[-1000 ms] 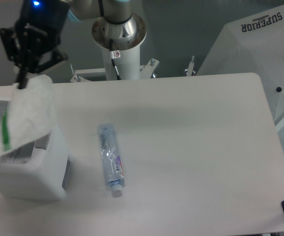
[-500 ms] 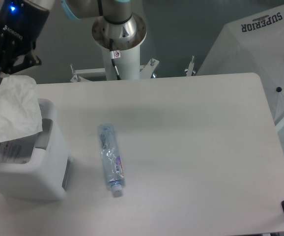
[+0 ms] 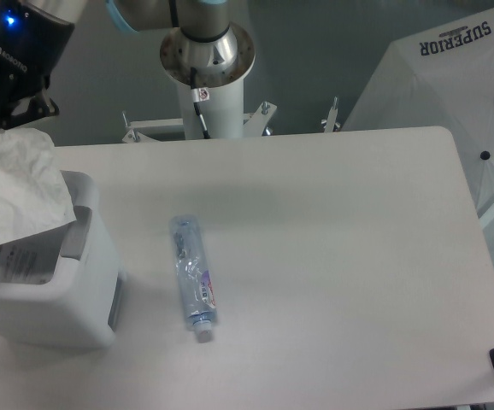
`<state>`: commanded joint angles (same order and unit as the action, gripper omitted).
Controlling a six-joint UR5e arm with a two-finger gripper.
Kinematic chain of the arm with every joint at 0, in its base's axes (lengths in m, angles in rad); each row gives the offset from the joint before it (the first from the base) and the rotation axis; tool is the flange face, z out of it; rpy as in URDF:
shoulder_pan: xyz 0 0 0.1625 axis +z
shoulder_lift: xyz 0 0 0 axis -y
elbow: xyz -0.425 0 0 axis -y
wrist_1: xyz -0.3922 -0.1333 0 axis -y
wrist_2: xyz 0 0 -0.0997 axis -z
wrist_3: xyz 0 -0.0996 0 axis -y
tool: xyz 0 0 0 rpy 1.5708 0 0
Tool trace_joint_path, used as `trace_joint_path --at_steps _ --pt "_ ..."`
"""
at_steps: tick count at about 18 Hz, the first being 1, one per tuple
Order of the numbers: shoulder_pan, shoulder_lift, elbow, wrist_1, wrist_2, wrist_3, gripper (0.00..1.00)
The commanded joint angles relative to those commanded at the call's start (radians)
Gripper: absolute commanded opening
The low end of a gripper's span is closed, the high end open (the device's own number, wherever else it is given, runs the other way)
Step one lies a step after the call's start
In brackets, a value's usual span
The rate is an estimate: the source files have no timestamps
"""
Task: Place the trash in the trash can
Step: 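Carry the bag over the white bin and lower it in, then open the gripper to release the bag and withdraw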
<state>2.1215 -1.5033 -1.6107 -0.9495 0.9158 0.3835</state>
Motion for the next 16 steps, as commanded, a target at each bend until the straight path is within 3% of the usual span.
trace_joint_path --at_steps 8,11,13,14,16 --pt "-0.003 -0.008 0.005 0.002 0.000 -0.005 0.01" --pt "-0.003 -0.054 0.002 0.003 0.009 0.002 0.01" --pt "-0.003 -0.084 0.005 0.005 0.011 0.005 0.07" --pt "-0.002 -0.093 0.009 0.005 0.011 0.005 0.16" --pt "0.009 -0.095 0.011 0.005 0.011 0.005 0.24"
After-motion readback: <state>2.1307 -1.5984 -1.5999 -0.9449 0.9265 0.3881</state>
